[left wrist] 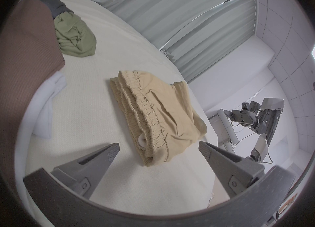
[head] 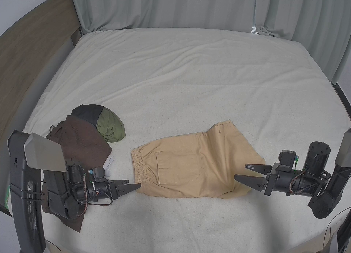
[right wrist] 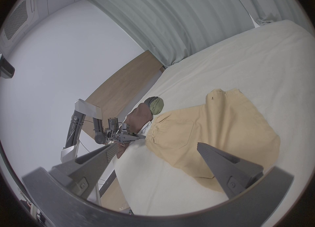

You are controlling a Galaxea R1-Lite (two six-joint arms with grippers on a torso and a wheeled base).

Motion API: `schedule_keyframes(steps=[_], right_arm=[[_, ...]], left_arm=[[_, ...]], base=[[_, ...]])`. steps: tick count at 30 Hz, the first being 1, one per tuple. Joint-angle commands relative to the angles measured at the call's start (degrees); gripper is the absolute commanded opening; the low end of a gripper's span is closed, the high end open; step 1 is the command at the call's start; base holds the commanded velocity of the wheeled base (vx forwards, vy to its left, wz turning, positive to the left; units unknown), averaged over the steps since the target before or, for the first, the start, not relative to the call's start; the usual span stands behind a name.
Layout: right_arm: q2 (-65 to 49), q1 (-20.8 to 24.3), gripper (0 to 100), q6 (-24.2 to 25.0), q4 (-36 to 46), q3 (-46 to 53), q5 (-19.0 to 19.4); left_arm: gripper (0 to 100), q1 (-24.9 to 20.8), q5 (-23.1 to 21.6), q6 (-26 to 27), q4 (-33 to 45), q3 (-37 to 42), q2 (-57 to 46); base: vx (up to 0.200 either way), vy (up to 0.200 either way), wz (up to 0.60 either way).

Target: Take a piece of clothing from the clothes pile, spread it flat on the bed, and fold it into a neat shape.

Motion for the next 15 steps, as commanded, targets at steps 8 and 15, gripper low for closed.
schedule_keyframes(steps=[8,15], right_arm=[[0.11,0.05,100,-0.01,-0.03,-0.01,-0.06],[-0.07,0.05,100,0.08,-0.12,-0.98,-0.15]], left_arm=[[100,-1.57,1.54,0.03,-0.03,-4.22,6.61],[100,-3.50,2.15,-3.22,-0.03,-5.63,6.96]], base=[[0.000,0.000,0.00],[0.000,0.000,0.00]])
